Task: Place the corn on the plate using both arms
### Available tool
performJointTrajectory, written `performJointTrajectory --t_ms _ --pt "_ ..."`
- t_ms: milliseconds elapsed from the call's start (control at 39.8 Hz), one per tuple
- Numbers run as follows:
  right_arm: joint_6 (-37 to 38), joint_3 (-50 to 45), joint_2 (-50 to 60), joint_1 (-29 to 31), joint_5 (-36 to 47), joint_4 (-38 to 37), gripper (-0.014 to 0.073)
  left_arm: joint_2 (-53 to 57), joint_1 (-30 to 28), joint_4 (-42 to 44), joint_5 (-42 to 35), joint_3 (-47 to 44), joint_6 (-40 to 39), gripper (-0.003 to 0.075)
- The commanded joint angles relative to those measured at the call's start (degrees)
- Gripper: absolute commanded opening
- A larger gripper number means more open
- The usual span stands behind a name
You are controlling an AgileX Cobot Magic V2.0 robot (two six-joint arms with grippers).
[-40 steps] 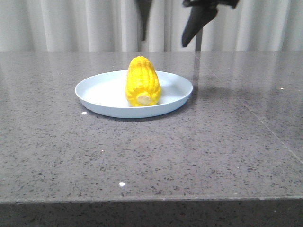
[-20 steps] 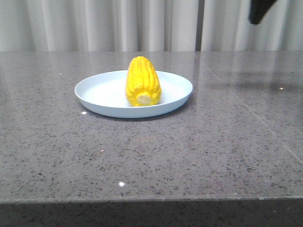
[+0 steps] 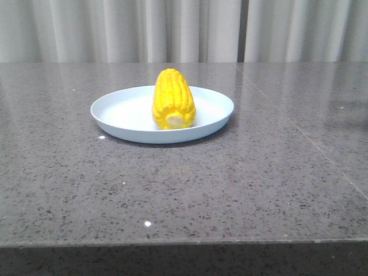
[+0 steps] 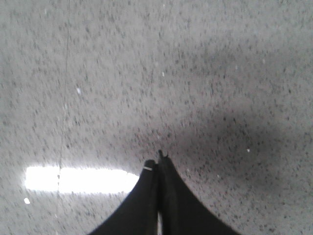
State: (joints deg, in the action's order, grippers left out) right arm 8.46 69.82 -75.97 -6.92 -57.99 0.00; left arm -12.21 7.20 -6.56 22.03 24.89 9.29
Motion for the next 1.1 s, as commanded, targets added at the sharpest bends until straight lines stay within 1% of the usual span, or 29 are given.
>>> performJointTrajectory --t_ms 0,251,452,603,703,829,1080 --pt "-2.2 -4.4 6.3 -0.1 6.3 0.0 -0.0063 -0.5 -0.2 -0.5 -4.4 1.5 -0.3 -0.0020" --pt "-2.2 -22.2 24.1 -0.1 22.6 0.0 -0.0063 -0.5 -0.2 -0.5 -4.4 1.5 -0.3 -0.0020" --pt "-2.2 -35.6 38.3 -0.1 31.4 -1.1 -0.0069 -0.5 -0.2 -0.6 -4.4 1.5 -0.3 -0.0020" --pt "-2.2 -43.9 50.0 -0.1 36.0 -1.1 -0.0069 -0.5 -0.2 -0.6 -4.4 1.5 -0.3 -0.0020" --pt "-2.2 -47.0 57.6 -0.1 37.3 -1.1 -0.0069 -0.5 -0.2 -0.6 -4.4 1.5 -0.3 -0.0020" --pt "-2.2 -48.0 63.5 -0.1 38.1 -1.1 -0.0069 -0.5 -0.2 -0.6 -4.4 1.5 -0.3 -0.0020" --pt "-2.2 -48.0 65.2 -0.1 37.3 -1.1 -0.0069 -0.5 -0.2 -0.6 -4.4 1.5 -0.3 -0.0020"
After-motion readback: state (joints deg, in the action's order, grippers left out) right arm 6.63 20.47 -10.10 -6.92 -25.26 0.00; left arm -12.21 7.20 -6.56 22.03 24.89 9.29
